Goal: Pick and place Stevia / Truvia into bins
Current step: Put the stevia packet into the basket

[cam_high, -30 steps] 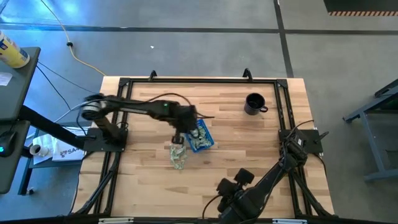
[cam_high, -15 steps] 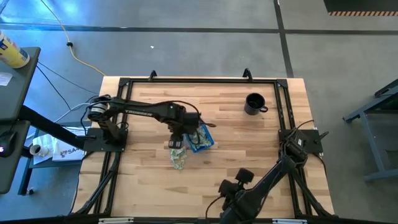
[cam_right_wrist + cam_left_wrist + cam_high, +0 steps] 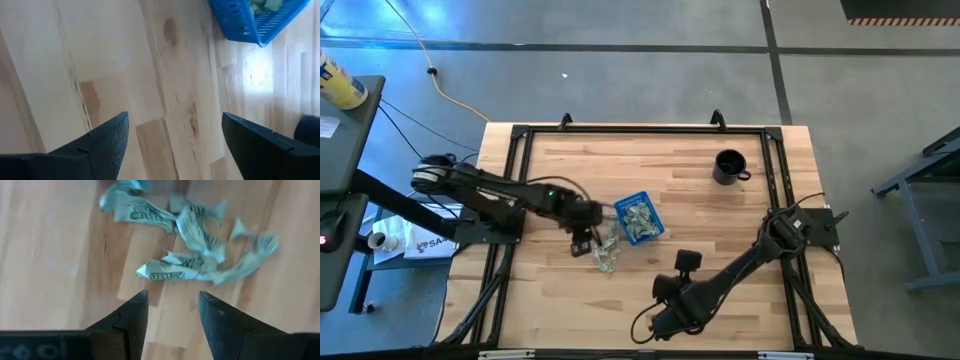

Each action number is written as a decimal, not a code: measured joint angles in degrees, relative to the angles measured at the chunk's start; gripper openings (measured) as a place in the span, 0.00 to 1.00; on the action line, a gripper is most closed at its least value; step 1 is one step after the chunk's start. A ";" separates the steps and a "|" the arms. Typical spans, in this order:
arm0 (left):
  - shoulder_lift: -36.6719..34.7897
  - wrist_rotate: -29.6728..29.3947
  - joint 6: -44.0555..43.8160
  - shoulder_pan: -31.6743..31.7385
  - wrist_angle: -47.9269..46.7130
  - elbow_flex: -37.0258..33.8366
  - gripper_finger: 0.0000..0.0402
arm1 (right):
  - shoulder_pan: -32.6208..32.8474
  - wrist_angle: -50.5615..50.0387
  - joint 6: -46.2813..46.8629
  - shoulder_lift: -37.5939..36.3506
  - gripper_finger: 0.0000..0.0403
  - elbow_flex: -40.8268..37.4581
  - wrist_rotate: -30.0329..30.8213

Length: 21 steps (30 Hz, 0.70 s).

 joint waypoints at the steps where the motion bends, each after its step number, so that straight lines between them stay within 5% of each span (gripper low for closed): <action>1: -0.73 -1.45 2.73 -0.54 2.04 -1.93 0.51 | -0.23 -0.04 -0.83 0.00 0.76 0.00 -0.36; 8: -0.10 -5.38 21.08 -1.25 14.78 -9.93 0.55 | -1.07 -0.19 -0.49 0.00 0.76 0.00 -4.37; 21: 6.61 -0.72 29.25 1.65 19.45 -10.50 0.51 | -0.83 -0.36 6.16 -0.02 0.76 0.00 -4.47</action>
